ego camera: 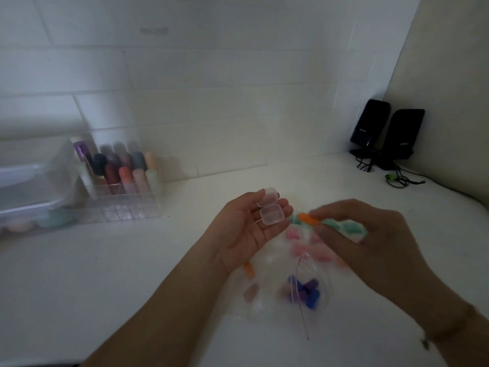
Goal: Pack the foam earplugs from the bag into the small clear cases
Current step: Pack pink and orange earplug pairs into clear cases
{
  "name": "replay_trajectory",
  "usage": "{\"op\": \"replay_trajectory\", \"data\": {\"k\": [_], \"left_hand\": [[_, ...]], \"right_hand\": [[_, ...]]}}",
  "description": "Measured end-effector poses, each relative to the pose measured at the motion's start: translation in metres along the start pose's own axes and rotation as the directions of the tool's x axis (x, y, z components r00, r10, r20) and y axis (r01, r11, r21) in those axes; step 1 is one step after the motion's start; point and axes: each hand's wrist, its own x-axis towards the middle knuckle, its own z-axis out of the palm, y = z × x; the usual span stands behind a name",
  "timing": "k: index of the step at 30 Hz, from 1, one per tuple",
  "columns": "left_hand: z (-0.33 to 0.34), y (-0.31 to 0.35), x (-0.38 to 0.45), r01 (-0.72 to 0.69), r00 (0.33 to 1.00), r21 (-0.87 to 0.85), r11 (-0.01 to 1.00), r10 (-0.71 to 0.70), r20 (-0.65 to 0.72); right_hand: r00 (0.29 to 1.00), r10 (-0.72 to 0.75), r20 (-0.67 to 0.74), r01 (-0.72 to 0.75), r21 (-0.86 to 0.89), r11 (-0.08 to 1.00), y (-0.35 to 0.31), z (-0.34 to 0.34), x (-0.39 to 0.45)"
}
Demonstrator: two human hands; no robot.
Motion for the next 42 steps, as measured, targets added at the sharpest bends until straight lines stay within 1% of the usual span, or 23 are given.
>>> {"op": "replay_trajectory", "data": {"k": [2,3,6,7,10,13,15,19,22,24,25,27,28,30,33,35,37,42], "left_hand": [[0.001,-0.001,-0.002,0.002,1.000,0.032,0.999,-0.002,0.023],[0.001,-0.001,-0.003,-0.003,0.999,0.044,0.999,0.002,0.034],[0.000,0.000,-0.005,-0.020,0.997,0.065,0.998,0.016,0.073],[0.000,0.001,-0.005,-0.022,0.996,0.061,0.998,0.017,0.082],[-0.002,0.001,-0.004,-0.011,0.995,0.049,0.999,0.006,0.100],[-0.001,0.000,-0.004,0.004,0.995,0.048,0.999,-0.008,0.099],[-0.001,0.000,-0.004,0.013,0.996,0.036,0.999,-0.016,0.085],[-0.003,0.000,-0.001,0.031,0.997,0.044,0.999,-0.034,0.069],[-0.004,0.001,0.000,0.044,0.998,0.030,0.999,-0.045,0.036],[-0.004,0.001,0.000,0.051,0.998,0.014,0.999,-0.052,0.022],[-0.004,0.002,0.000,0.048,0.999,0.010,0.999,-0.048,0.014],[-0.005,0.004,0.000,0.024,1.000,0.015,1.000,-0.024,-0.002],[-0.006,0.005,0.001,0.006,1.000,0.017,1.000,-0.006,-0.010],[-0.007,0.009,0.001,-0.028,0.999,0.013,1.000,0.028,-0.028],[-0.010,0.013,0.004,-0.060,0.997,-0.003,0.998,0.059,-0.058],[-0.012,0.012,0.005,-0.066,0.996,-0.011,0.998,0.065,-0.069],[-0.013,0.010,0.006,-0.061,0.995,-0.011,0.998,0.060,-0.077],[-0.018,0.009,0.009,-0.061,0.992,-0.013,0.998,0.059,-0.114]], "right_hand": [[0.998,0.042,-0.049,-0.045,-0.042,0.998,-0.002,0.019,0.009],[0.997,0.036,-0.064,-0.041,-0.082,0.996,-0.003,0.028,0.014],[0.996,-0.054,-0.064,0.035,-0.277,0.960,-0.001,0.049,0.022],[0.996,-0.065,-0.061,0.044,-0.305,0.951,0.002,0.053,0.024],[0.998,-0.063,-0.030,0.050,-0.313,0.948,0.007,0.058,0.027],[0.990,-0.120,0.072,0.138,-0.345,0.929,0.011,0.057,0.026],[0.986,-0.138,0.097,0.163,-0.331,0.930,0.014,0.056,0.024],[0.988,-0.151,0.030,0.153,-0.243,0.958,0.014,0.051,0.025],[0.991,-0.115,-0.074,0.097,-0.206,0.974,0.010,0.037,0.024],[0.990,-0.084,-0.112,0.059,-0.211,0.976,0.007,0.024,0.018],[0.991,-0.078,-0.107,0.051,-0.237,0.970,0.006,0.018,0.013],[0.997,-0.061,-0.049,0.044,-0.299,0.953,0.006,0.006,0.001],[0.999,-0.051,0.008,0.051,-0.324,0.945,0.007,0.002,-0.006],[0.984,-0.050,0.170,0.110,-0.362,0.926,0.008,-0.001,-0.020],[0.915,-0.087,0.393,0.237,-0.353,0.905,0.014,0.005,-0.038],[0.872,-0.085,0.481,0.288,-0.366,0.885,0.018,0.013,-0.043],[0.851,-0.065,0.520,0.320,-0.417,0.850,0.019,0.022,-0.042],[0.847,-0.108,0.520,0.372,-0.437,0.819,0.013,0.040,-0.031]]}}
